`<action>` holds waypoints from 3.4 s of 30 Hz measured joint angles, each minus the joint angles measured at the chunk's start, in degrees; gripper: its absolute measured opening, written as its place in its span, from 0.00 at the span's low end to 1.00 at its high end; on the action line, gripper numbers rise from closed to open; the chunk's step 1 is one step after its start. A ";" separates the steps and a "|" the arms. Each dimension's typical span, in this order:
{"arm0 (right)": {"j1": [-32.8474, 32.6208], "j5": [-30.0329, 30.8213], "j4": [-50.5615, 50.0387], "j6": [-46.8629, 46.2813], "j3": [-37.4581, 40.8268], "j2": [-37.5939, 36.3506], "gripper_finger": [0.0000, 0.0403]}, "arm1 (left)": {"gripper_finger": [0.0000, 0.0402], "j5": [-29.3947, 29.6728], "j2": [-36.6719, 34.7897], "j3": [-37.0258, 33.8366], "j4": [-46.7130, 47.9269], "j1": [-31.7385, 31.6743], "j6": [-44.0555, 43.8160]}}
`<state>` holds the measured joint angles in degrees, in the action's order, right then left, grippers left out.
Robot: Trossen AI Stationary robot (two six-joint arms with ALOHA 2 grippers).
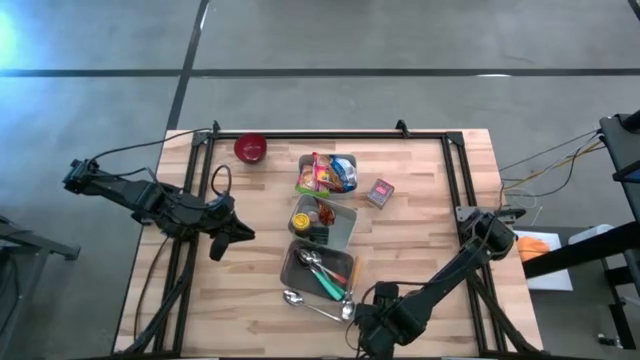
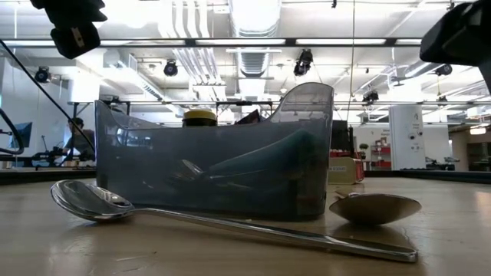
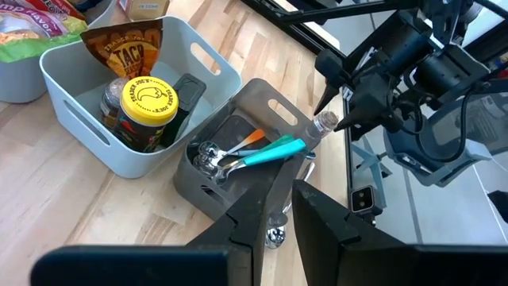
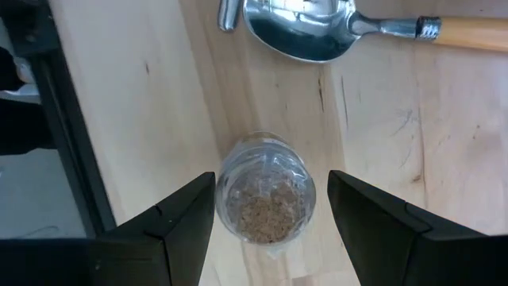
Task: Pick & Place Food Item
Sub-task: Put the brown seasoning bottle into the bottom gray bin
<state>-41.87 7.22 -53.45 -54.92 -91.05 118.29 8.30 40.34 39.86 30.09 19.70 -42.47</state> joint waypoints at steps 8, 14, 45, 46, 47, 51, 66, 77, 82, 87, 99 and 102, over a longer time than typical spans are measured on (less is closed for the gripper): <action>-0.26 -0.14 -0.08 0.05 0.00 0.69 0.59 | 0.17 0.02 0.00 0.00 0.00 0.00 -1.08; -0.28 -0.15 -0.07 0.02 0.00 0.69 0.44 | 0.17 0.02 0.00 0.00 -0.02 -0.01 -1.08; 4.84 11.06 -10.15 -4.85 -0.57 -15.50 0.42 | 0.17 0.57 0.00 -0.02 -2.60 -0.02 -1.27; 5.74 11.30 -10.27 -4.90 -0.57 -16.56 0.42 | 0.17 0.88 0.00 -0.02 -3.37 -0.02 -1.24; 6.65 11.74 -10.37 -4.86 -0.57 -17.45 0.42 | 0.17 1.04 0.00 -0.02 -3.81 -0.02 -1.18; 10.63 13.06 -10.29 -2.01 -0.57 -19.62 0.42 | 0.17 1.11 0.00 -0.02 -3.88 -0.02 -1.04; 25.78 8.90 -8.33 15.00 -0.57 -20.05 0.42 | 0.17 1.13 0.00 -0.02 -2.82 -0.04 -1.01; 32.42 4.26 -4.23 26.42 -0.57 -19.33 0.42 | 0.17 1.11 0.00 -0.02 -2.82 -0.04 -0.99; 34.01 1.44 -3.54 30.80 -0.57 -16.97 0.42 | 0.17 1.13 0.00 -0.02 -2.82 -0.04 -1.02; 34.93 0.68 -2.48 32.94 -0.57 -13.33 0.42 | 0.17 1.12 0.00 -0.02 -2.78 -0.07 -0.99; 35.78 -0.01 -1.16 35.69 -0.55 -7.56 0.42 | 0.17 1.13 0.00 -0.02 -2.80 -0.07 -0.99; 35.98 -0.31 -0.92 35.80 -0.55 -5.78 0.42 | 0.17 1.12 0.00 -0.02 -2.77 -0.07 -0.99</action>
<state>-5.89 6.92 -54.37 -19.11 -91.59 112.50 9.42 40.34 39.83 27.31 19.64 -43.46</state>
